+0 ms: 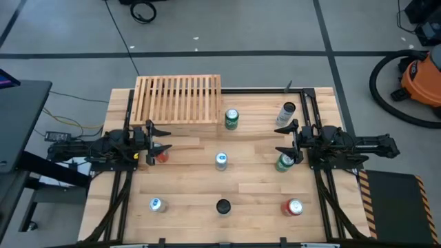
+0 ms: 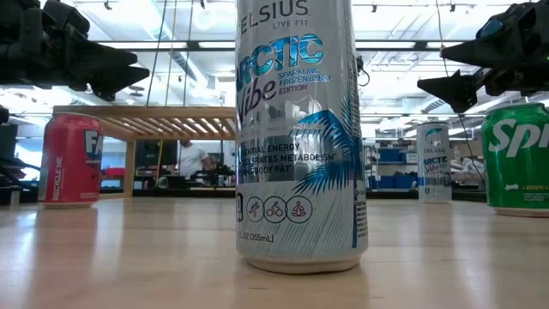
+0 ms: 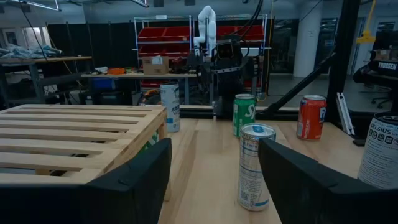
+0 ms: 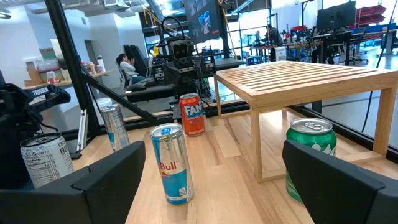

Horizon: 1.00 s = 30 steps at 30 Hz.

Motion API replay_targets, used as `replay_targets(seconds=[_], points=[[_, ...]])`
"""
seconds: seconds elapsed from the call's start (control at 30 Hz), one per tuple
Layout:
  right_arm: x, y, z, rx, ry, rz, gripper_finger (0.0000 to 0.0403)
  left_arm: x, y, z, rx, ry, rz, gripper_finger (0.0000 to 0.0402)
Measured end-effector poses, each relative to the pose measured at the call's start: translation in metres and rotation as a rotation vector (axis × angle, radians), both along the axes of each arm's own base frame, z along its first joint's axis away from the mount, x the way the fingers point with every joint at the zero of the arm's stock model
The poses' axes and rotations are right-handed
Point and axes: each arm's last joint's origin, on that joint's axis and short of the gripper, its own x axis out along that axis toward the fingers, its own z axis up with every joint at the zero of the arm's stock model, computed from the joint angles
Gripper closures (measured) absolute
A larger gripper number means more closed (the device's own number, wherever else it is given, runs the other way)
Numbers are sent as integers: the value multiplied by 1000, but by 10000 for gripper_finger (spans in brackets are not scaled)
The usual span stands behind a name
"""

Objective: Place canned beverage on shelf

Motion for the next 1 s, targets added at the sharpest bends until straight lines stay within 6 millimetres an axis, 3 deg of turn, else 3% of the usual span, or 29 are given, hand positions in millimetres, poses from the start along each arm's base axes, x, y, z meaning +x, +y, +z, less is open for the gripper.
replay_targets(seconds=[0.47, 1.0], points=[[0, 0, 0, 0, 0, -1, 13, 0, 0, 0, 0, 0, 0, 153], [-1, -3, 5, -72, -44, -117, 13, 0, 0, 0, 0, 0, 0, 153]])
